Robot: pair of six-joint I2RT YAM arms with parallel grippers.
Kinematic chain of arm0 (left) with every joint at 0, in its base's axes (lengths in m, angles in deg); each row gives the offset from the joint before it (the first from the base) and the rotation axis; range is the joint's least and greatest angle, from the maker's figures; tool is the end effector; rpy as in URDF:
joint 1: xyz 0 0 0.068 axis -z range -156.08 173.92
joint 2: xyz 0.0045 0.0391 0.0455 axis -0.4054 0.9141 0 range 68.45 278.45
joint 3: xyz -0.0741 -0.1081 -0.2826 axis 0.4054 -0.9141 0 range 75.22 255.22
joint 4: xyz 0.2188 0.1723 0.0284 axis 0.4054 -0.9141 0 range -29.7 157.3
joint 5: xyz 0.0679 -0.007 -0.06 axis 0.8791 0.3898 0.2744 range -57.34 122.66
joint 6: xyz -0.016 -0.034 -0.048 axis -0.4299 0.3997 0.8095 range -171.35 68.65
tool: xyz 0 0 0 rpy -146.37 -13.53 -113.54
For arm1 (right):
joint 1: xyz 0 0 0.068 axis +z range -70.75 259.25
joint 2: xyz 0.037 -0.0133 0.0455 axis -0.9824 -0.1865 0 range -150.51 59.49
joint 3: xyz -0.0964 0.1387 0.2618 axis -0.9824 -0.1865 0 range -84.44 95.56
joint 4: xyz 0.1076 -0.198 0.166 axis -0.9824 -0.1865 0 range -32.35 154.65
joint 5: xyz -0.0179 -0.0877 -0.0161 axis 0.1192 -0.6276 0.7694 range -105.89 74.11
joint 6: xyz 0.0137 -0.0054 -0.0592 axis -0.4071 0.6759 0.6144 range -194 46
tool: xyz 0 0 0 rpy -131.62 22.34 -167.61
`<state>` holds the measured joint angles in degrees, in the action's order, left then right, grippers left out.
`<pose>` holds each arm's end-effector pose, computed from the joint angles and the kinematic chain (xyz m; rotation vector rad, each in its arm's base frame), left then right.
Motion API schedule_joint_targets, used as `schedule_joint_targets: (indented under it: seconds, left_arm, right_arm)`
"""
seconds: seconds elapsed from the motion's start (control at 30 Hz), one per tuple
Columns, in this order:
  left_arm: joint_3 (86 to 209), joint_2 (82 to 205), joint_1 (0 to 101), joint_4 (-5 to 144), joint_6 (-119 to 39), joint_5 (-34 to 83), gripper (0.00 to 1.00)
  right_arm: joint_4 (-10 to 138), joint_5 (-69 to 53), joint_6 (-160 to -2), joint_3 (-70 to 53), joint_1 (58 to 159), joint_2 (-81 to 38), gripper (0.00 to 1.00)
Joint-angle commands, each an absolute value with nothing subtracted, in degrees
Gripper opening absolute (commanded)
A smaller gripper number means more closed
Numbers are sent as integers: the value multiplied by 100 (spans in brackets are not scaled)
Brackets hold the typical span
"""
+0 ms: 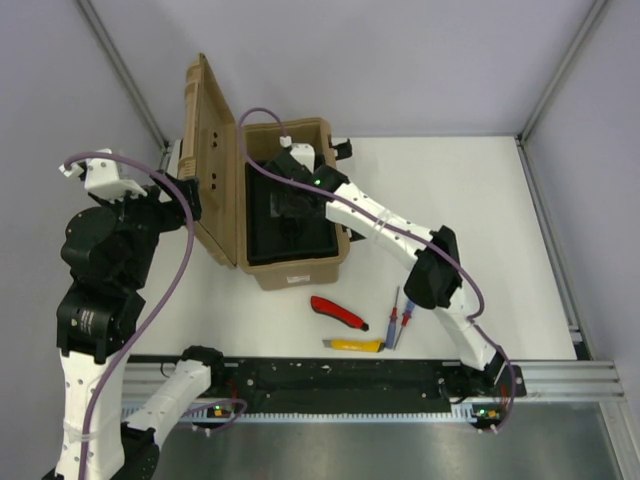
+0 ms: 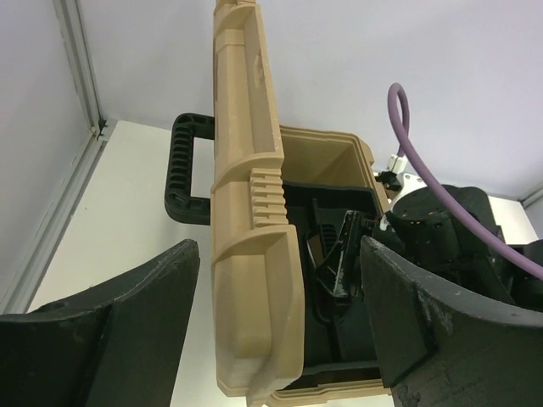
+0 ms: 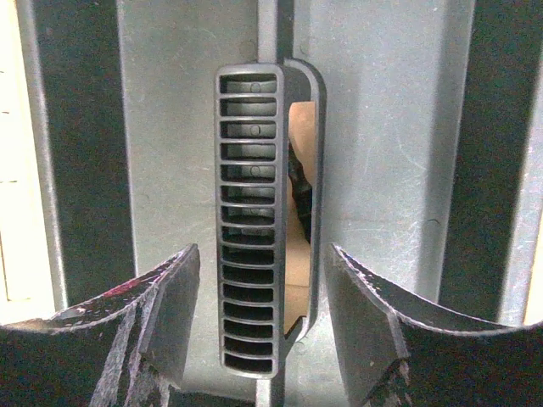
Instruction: Pack the tool kit
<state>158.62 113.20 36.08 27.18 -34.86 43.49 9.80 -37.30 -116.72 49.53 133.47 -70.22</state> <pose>0.0918 -0.0110 0.5365 -0.2072 1.5877 -0.2381 0.3337 0.4343 0.3367 -0.0788 2.3999 0.3419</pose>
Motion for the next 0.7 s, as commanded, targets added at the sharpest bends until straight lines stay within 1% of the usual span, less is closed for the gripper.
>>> schedule_joint_targets:
  seconds: [0.0,0.07,0.1,0.2,0.3,0.47,0.53,0.67]
  left_arm:
    - [16039,11310,3631,2924,-3579,4444,80]
    - [16065,11310,3631,2916,-3579,4435,80]
    - [16083,11310,3631,2916,-3579,4418,80]
    - [16118,11301,3631,2959,-3597,4216,80]
    - [16127,11310,3631,3135,-3772,3428,81]
    - [16083,11432,3631,3662,-3843,1538,82]
    - [16048,11529,3631,3907,-3747,949,82]
    - [15899,11784,3631,4487,-3466,-246,82]
  right_arm:
    - [1235,-3901,-11242,5328,13339,-6400,60]
    - [1297,-3770,-11014,5276,13260,-6181,62]
    - [1315,-3708,-10908,5189,13208,-6032,64]
    - [1428,-3357,-10592,4584,12988,-5453,68]
    - [1771,-2760,-9855,3391,12768,-4583,70]
    - [2158,-2074,-8431,1588,12732,-3159,74]
    - [2316,-1811,-8105,850,12724,-2579,77]
    - [2606,-923,-7682,-575,12741,-1612,77]
